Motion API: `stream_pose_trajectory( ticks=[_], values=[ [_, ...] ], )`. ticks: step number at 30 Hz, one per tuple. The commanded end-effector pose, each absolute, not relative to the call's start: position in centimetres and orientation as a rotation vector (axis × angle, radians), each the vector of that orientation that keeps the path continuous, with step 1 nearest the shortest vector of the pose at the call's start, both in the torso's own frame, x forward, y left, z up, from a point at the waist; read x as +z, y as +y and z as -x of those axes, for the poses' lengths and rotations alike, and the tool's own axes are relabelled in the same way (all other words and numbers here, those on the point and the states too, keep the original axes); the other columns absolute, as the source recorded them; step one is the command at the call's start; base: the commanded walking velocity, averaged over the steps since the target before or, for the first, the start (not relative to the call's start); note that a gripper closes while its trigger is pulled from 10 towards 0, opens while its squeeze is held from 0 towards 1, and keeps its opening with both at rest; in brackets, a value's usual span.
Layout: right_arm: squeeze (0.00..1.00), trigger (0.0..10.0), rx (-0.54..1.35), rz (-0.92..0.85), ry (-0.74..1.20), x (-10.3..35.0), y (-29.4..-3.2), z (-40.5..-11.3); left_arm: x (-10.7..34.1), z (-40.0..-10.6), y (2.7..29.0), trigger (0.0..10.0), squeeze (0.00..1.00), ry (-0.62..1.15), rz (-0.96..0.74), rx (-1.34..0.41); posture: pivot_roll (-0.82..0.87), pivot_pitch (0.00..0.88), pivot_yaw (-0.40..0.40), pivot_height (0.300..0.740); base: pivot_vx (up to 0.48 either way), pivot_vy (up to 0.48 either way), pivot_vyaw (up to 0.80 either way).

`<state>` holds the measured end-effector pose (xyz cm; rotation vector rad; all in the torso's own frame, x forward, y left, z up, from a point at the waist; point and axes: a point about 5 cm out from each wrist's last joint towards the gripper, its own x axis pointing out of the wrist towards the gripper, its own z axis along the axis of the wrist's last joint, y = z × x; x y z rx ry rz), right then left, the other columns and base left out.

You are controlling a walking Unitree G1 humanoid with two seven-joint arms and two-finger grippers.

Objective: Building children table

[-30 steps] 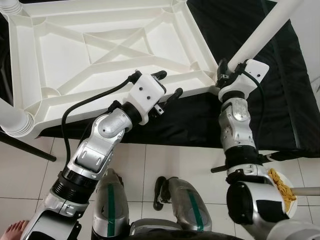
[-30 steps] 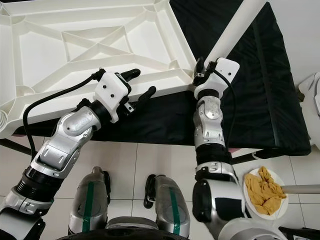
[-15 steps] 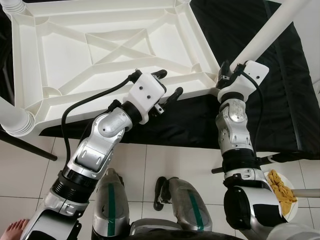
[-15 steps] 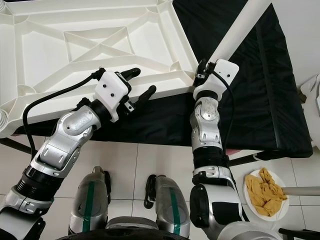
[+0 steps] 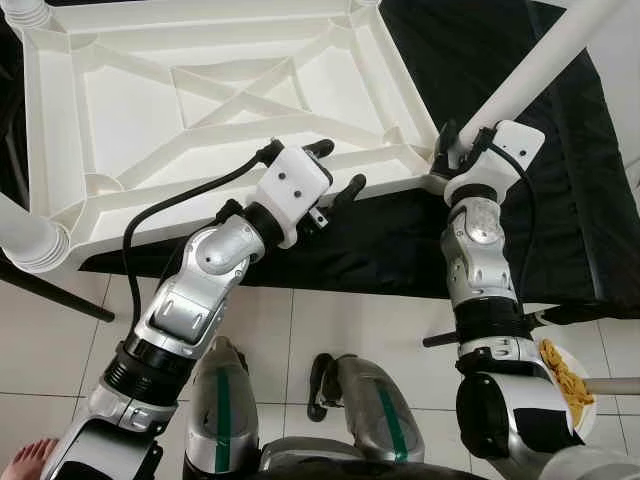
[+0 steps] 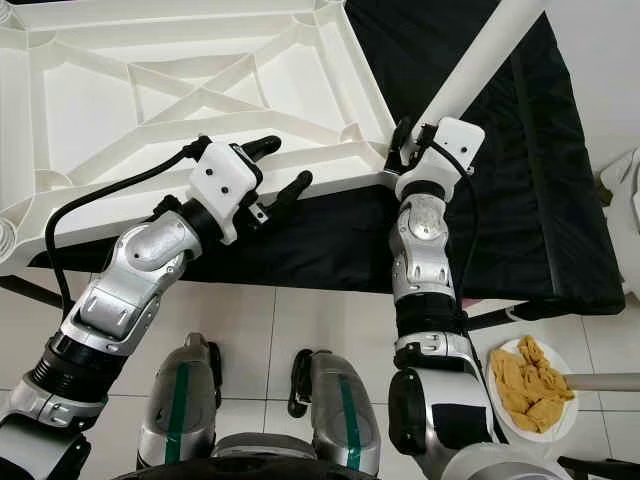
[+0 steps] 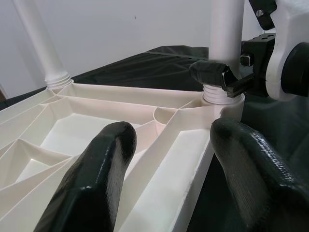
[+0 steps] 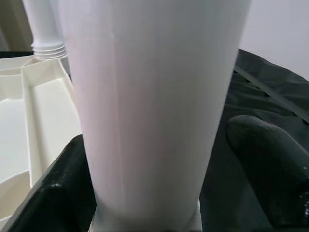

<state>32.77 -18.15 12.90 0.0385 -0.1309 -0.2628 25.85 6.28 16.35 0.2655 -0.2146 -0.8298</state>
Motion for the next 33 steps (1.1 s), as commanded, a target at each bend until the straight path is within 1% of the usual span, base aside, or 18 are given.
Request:
stream_pose_trajectory(
  ticks=[1, 5, 7, 8, 9, 11, 13, 14, 15, 16, 17, 19, 20, 22, 23, 24, 26, 33],
  values=[
    [0.0, 10.0, -0.247, -0.033, -0.083, 12.0, -19.0, -32.6, 16.4, -25.5, 5.9, 10.0, 0.0, -0.214, -0.273, -0.889, 0.11, 0.043, -0.119, 0.74, 0.0, 0.0, 0.0],
    [0.0, 10.0, -0.179, -0.023, -0.078, 12.0, -19.2, -32.9, 16.3, -25.5, 5.9, 10.0, 0.0, -0.214, -0.273, -0.89, 0.1, 0.042, -0.118, 0.74, 0.0, 0.0, 0.0],
    [0.0, 10.0, -0.094, 0.007, -0.073, 12.0, -19.3, -33.1, 16.3, -25.5, 5.8, 10.0, 0.0, -0.215, -0.273, -0.891, 0.1, 0.04, -0.118, 0.74, 0.0, 0.0, 0.0],
    [0.0, 10.0, -0.094, 0.007, -0.073, 12.0, -19.3, -33.1, 16.3, -25.5, 5.8, 10.0, 0.0, -0.215, -0.273, -0.891, 0.1, 0.04, -0.118, 0.74, 0.0, 0.0, 0.0],
    [0.0, 10.0, -0.048, 0.023, -0.071, 12.1, -19.4, -33.2, 16.3, -25.5, 5.8, 10.0, 0.0, -0.216, -0.273, -0.892, 0.1, 0.04, -0.119, 0.74, 0.0, 0.0, 0.0],
    [0.0, 10.0, -0.048, 0.023, -0.071, 12.1, -19.4, -33.2, 16.3, -25.5, 5.8, 10.0, 0.0, -0.216, -0.273, -0.892, 0.1, 0.04, -0.119, 0.74, 0.0, 0.0, 0.0],
    [0.0, 10.0, 0.06, 0.067, -0.083, 12.4, -19.7, -33.5, 16.3, -25.5, 5.8, 10.0, 0.0, -0.216, -0.273, -0.892, 0.1, 0.041, -0.116, 0.74, 0.0, 0.0, 0.0],
    [0.0, 10.0, 0.06, 0.067, -0.083, 12.4, -19.7, -33.5, 16.3, -25.5, 5.8, 10.0, 0.0, -0.216, -0.273, -0.892, 0.1, 0.041, -0.116, 0.74, 0.0, 0.0, 0.0],
    [0.0, 10.0, 0.119, 0.075, -0.089, 12.6, -19.9, -33.7, 16.4, -25.5, 5.9, 10.0, 0.0, -0.216, -0.274, -0.892, 0.1, 0.043, -0.112, 0.74, 0.0, 0.0, 0.0],
    [0.0, 10.0, 0.119, 0.075, -0.089, 12.6, -19.9, -33.7, 16.4, -25.5, 5.9, 10.0, 0.0, -0.216, -0.274, -0.892, 0.1, 0.043, -0.112, 0.74, 0.0, 0.0, 0.0],
    [0.0, 10.0, 0.184, 0.096, -0.089, 12.8, -20.1, -33.8, 16.4, -25.5, 5.9, 10.0, 0.0, -0.216, -0.275, -0.892, 0.1, 0.042, -0.111, 0.74, 0.0, 0.0, 0.0],
    [0.0, 10.0, 0.184, 0.096, -0.089, 12.8, -20.1, -33.8, 16.4, -25.5, 5.9, 10.0, 0.0, -0.216, -0.275, -0.892, 0.1, 0.042, -0.111, 0.74, 0.0, 0.0, 0.0],
    [0.0, 10.0, 0.233, 0.108, -0.083, 12.8, -20.4, -33.9, 16.4, -25.5, 5.9, 10.0, 0.0, -0.216, -0.275, -0.891, 0.1, 0.046, -0.11, 0.74, 0.0, 0.0, 0.0],
    [0.0, 10.0, 0.233, 0.108, -0.083, 12.8, -20.4, -33.9, 16.4, -25.5, 5.9, 10.0, 0.0, -0.216, -0.275, -0.891, 0.1, 0.046, -0.11, 0.74, 0.0, 0.0, 0.0],
    [0.0, 10.0, 0.297, 0.12, -0.074, 12.7, -20.6, -34.0, 16.4, -25.6, 6.0, 10.0, 0.0, -0.216, -0.276, -0.891, 0.1, 0.051, -0.103, 0.74, 0.0, 0.0, 0.0],
    [0.0, 10.0, 0.297, 0.12, -0.074, 12.7, -20.6, -34.0, 16.4, -25.6, 6.0, 10.0, 0.0, -0.216, -0.276, -0.891, 0.1, 0.051, -0.103, 0.74, 0.0, 0.0, 0.0],
    [0.0, 10.0, 0.384, 0.125, -0.065, 12.7, -20.8, -34.0, 16.5, -25.6, 6.0, 10.0, 0.0, -0.216, -0.276, -0.889, 0.1, 0.054, -0.102, 0.74, 0.0, 0.0, 0.0],
    [0.0, 10.0, 0.426, 0.131, -0.062, 12.7, -21.0, -34.2, 16.6, -25.7, 6.2, 10.0, 0.0, -0.216, -0.277, -0.886, 0.11, 0.058, -0.101, 0.74, 0.0, 0.0, 0.0]
  ],
)
